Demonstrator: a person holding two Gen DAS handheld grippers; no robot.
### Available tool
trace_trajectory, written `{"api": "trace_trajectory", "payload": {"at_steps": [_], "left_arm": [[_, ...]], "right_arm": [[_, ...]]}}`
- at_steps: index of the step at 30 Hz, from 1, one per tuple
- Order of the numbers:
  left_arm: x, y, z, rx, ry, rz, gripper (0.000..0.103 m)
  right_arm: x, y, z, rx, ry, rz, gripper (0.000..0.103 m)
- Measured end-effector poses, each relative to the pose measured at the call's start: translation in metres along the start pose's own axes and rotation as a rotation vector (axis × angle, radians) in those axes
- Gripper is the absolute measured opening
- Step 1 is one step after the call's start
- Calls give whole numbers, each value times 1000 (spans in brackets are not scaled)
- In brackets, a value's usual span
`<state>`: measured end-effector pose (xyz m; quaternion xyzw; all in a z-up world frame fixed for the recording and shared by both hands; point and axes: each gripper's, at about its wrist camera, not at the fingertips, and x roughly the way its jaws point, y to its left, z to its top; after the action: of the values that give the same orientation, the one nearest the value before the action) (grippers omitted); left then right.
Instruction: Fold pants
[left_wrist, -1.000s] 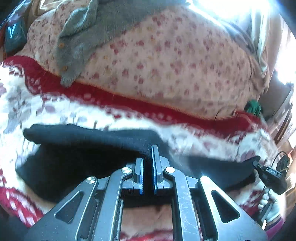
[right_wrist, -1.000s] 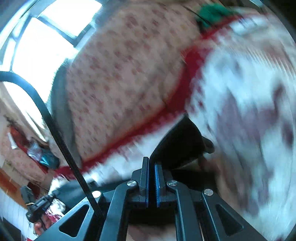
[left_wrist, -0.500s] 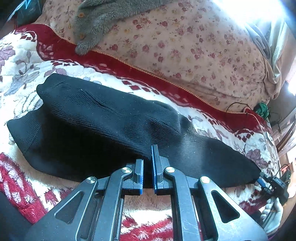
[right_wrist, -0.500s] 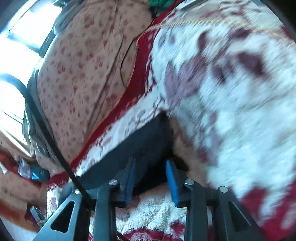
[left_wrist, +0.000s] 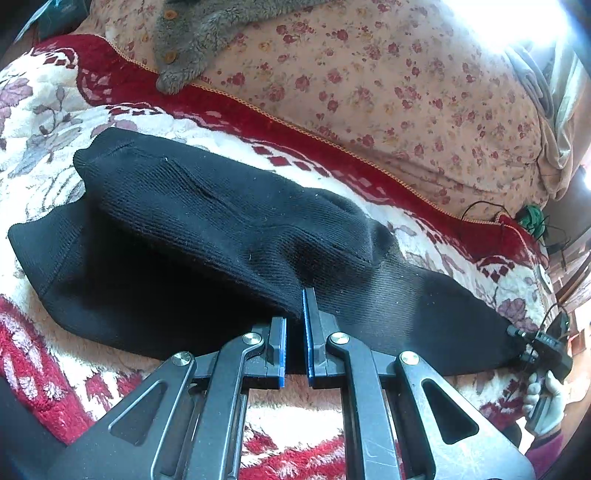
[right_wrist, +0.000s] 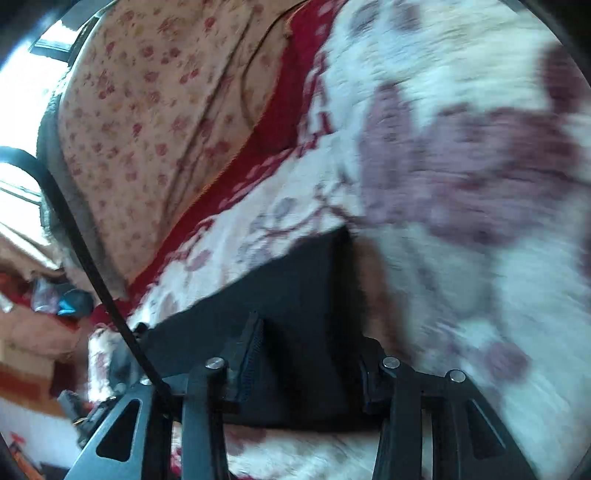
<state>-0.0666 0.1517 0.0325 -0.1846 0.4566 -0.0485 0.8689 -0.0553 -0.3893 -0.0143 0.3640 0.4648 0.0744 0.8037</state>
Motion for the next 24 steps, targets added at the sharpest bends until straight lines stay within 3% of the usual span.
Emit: {"api": "trace_trajectory", "payload": {"at_steps": [2, 4, 8, 11, 16, 24], "left_arm": [[0, 0, 0, -2, 2, 1, 6], [0, 0, 1, 1, 3, 2, 6], [1, -1, 0, -1, 4, 5, 6], [3, 0, -1, -1, 10, 9, 6], [4, 4, -1, -19, 15, -5, 6], [-5, 6, 1, -5, 8, -44, 7]], "right_arm": [[-6, 10, 1, -37, -51, 98, 41], [-22, 20, 4, -87, -155, 152, 41], [-52, 23, 6, -137, -301, 58, 41], [-66, 17, 4, -108, -320, 41, 41], [-67, 31, -9, -132, -255, 68, 41], [17, 104, -71, -264, 12, 170, 41]]}}
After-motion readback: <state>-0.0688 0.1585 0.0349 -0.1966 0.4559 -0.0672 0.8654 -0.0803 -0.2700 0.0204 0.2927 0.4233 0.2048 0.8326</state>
